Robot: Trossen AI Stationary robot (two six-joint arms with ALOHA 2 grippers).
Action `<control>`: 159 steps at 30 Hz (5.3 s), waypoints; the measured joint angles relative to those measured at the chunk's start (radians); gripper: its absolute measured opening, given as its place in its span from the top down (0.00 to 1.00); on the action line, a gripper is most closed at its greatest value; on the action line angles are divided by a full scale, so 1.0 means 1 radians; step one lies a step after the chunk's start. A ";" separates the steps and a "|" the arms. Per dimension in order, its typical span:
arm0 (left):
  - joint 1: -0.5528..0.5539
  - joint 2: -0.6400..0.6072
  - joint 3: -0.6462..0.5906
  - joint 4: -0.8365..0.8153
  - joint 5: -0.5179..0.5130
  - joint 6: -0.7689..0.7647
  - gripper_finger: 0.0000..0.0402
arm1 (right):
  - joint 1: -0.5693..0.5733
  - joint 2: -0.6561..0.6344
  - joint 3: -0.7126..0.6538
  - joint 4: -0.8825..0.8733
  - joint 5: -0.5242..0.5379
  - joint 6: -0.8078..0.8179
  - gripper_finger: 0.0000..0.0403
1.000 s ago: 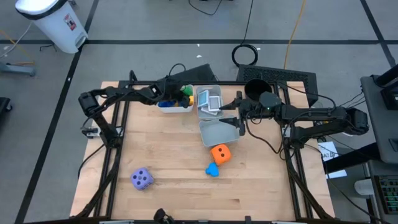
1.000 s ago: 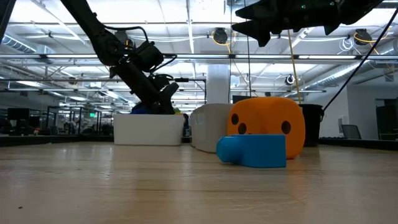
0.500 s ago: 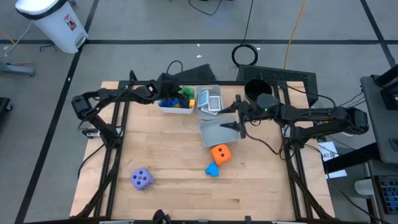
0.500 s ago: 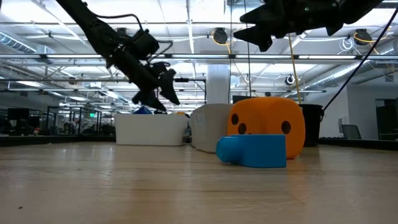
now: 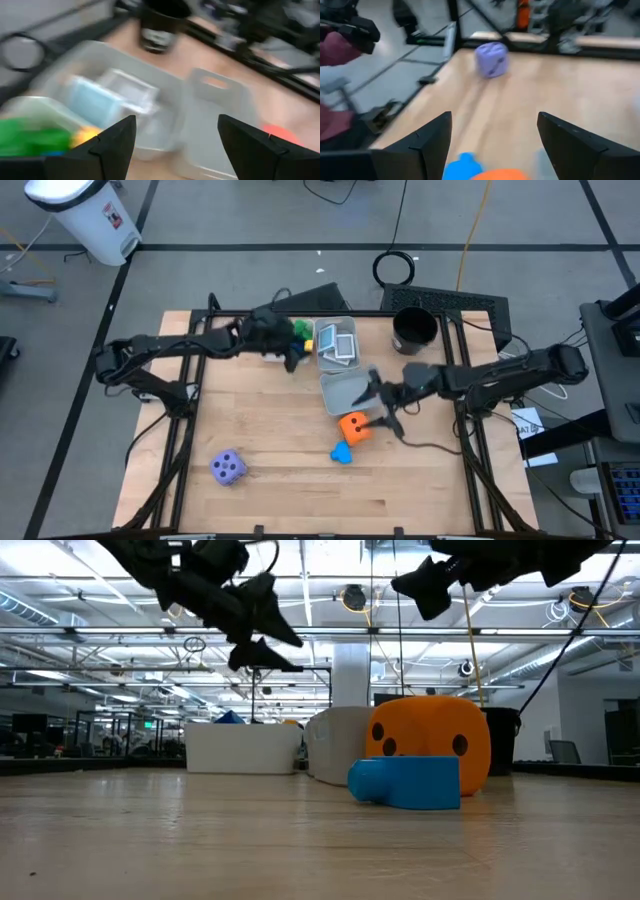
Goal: Pick & Place Toys
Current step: Put the blue game piece into the white bin
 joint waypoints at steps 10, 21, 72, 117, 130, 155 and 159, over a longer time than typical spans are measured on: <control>-0.417 0.117 0.000 0.024 -0.002 -0.171 0.30 | 0.227 0.204 0.000 -0.033 0.041 0.144 0.33; -0.776 0.482 0.006 0.514 -0.295 -0.162 0.30 | 0.366 0.150 0.001 0.005 0.160 0.163 0.33; -0.845 0.249 0.117 0.158 -0.658 0.016 0.71 | 0.399 0.126 0.001 -0.006 0.236 0.155 0.33; 0.092 0.165 0.093 -0.445 -0.427 -0.175 0.69 | 0.399 0.126 0.001 -0.021 0.236 0.143 0.33; 0.081 0.162 0.092 -0.449 -0.268 -0.122 0.31 | 0.399 0.126 0.001 -0.020 0.236 0.143 0.33; -0.319 -0.358 -0.041 -0.194 -0.443 -0.029 0.26 | 0.399 0.126 0.001 -0.029 0.235 0.160 0.33; -0.466 -0.389 -0.195 0.071 -0.481 0.038 0.26 | 0.399 0.134 0.001 -0.022 0.235 0.161 0.33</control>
